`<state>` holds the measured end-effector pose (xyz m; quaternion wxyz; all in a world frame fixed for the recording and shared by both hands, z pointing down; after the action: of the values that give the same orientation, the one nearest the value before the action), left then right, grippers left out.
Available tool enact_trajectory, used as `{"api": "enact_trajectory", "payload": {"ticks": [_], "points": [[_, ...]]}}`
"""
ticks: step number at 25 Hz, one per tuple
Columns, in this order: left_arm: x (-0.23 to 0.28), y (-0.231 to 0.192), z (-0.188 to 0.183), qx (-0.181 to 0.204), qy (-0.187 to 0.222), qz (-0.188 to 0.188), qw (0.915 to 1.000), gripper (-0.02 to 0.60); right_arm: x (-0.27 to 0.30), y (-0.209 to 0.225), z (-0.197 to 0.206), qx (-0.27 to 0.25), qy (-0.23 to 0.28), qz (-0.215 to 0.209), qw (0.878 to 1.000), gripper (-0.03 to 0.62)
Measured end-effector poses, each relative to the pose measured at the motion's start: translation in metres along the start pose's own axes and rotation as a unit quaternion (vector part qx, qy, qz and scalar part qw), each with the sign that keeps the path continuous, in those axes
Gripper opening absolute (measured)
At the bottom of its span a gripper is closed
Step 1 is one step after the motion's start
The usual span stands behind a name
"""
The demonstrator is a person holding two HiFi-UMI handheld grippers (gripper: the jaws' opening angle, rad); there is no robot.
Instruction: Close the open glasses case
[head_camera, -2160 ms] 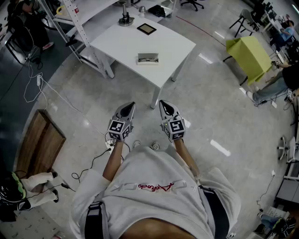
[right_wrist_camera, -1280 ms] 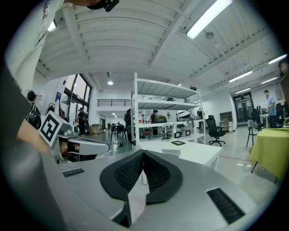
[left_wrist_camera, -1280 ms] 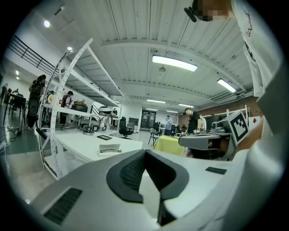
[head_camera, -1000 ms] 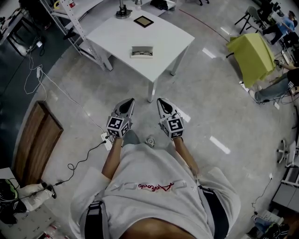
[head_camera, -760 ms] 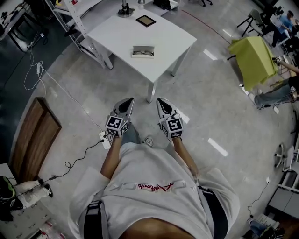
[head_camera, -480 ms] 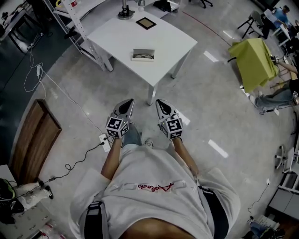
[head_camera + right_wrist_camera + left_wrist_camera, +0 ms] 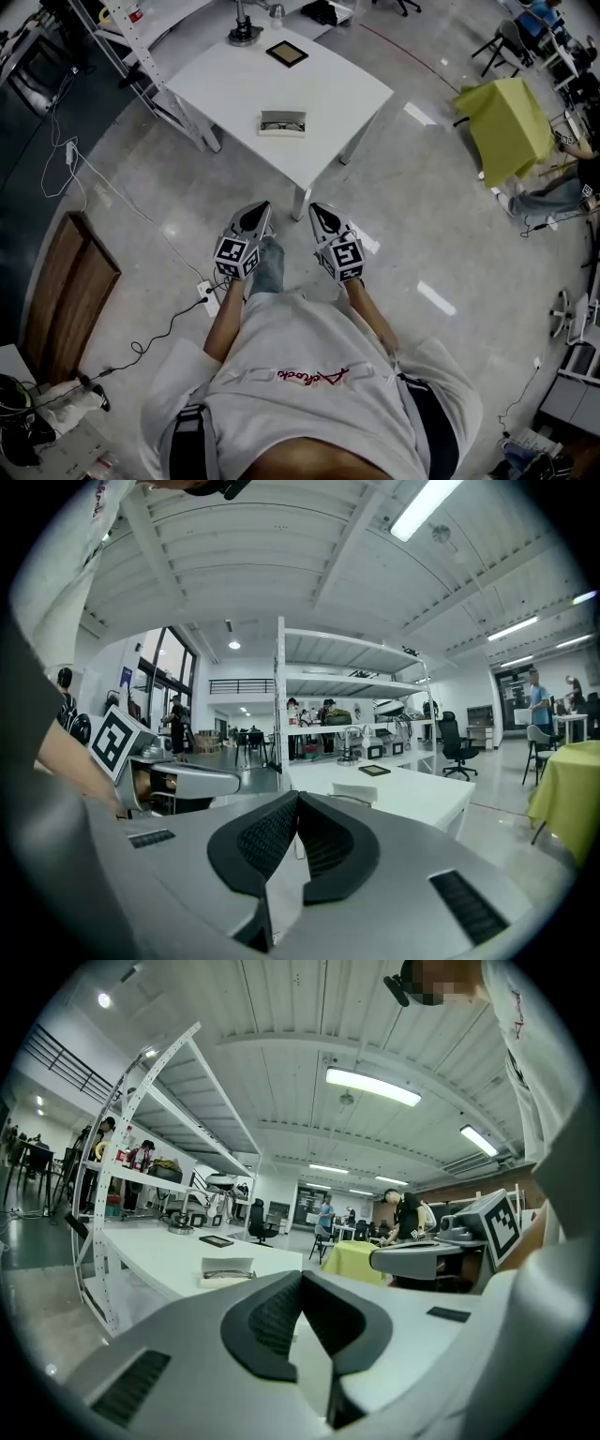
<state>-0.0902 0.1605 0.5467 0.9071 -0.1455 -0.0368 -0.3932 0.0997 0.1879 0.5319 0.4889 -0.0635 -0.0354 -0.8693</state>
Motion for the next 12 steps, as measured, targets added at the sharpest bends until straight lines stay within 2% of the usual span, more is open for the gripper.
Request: {"api": "enact_trajectory", "payload": {"ticks": [12], "points": [[0.066, -0.074, -0.035, -0.003, 0.004, 0.017, 0.9998, 0.025, 0.09, 0.037, -0.02, -0.006, -0.004, 0.009, 1.0, 0.032]]}}
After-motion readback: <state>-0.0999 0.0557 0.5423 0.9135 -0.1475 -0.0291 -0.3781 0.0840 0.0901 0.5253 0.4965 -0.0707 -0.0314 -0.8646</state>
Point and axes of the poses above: the fingertips, and each gripper's own axes: x forward along the fingers, y to its right, z out of its underside, the point moved 7 cm from there along -x, backward along the fingers, and after that the axes turned 3 degrees about -x, right-handed, at the moved point
